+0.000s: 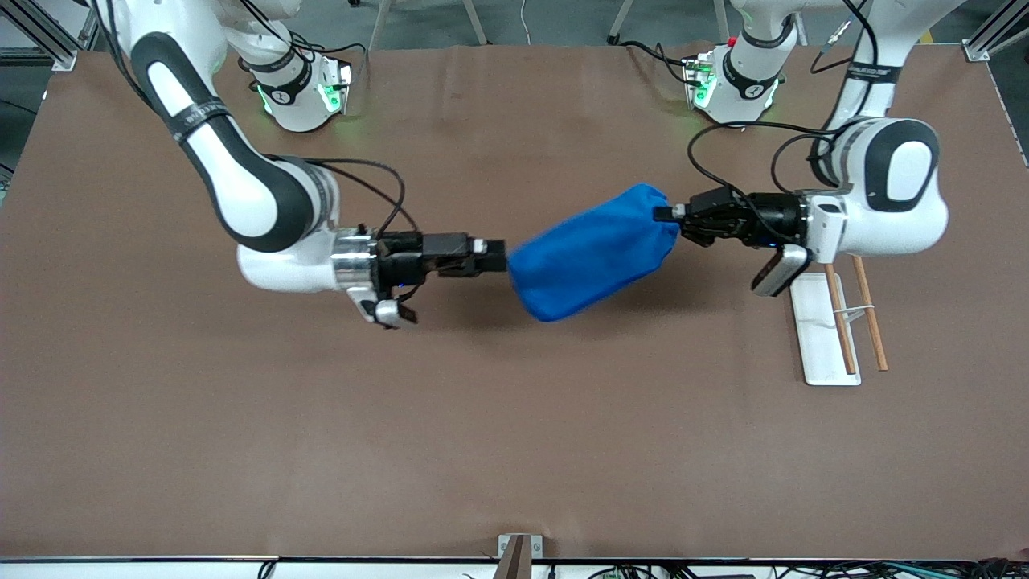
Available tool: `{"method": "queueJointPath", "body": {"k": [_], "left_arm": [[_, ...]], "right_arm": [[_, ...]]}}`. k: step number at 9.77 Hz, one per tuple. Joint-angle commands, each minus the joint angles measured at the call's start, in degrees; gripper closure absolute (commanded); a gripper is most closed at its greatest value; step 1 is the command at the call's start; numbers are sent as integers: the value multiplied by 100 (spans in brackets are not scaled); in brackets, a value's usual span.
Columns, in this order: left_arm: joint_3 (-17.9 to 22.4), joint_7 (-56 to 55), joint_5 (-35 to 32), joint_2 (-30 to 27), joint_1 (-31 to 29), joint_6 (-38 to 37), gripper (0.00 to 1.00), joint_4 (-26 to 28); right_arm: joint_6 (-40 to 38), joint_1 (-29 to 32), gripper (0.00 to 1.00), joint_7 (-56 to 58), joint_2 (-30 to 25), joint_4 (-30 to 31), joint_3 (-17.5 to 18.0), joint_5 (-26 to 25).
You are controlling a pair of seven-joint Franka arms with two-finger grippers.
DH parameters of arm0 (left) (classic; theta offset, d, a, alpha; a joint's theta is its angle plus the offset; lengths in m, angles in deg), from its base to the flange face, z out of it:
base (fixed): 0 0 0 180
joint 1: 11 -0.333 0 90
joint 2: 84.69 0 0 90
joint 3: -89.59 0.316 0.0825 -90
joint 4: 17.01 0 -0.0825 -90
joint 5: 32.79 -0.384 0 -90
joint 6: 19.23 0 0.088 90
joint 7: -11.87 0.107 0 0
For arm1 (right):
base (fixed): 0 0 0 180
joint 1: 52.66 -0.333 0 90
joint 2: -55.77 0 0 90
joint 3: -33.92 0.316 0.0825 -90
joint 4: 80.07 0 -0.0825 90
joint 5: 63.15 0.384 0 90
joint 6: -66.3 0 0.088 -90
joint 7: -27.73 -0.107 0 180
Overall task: Right arm passes towel to left arm to hang
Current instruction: 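Open the right gripper and withdraw while the left gripper pulls the towel, then carry the towel with the left gripper over the wooden dowel rack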
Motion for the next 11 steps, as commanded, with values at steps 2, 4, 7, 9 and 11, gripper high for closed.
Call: {"method": "queueJointPath", "body": {"k": [2,4,7,9,11], "left_arm": [[515,-510,-1862,300,40,122,100,-936],[867,-713,-3327,423,58,104,100,-1481],[1096,-538,-5270,598,32,139,100,-1683],[1455,-206,-6160,949,49,139,100,-2070],[1867,453,-6542,1222,23,139,100,-2317]], "right_arm": [[39,-52,0,-516,-393,206,-881,-1793],[126,-70,0,-711,-595,381,-1566,-3311],[74,-70,0,-1272,-709,399,-2429,-5045],[74,-70,0,-1361,-937,390,-2729,-6589],[48,-78,0,-1571,-1349,347,-2949,-8156]]}}
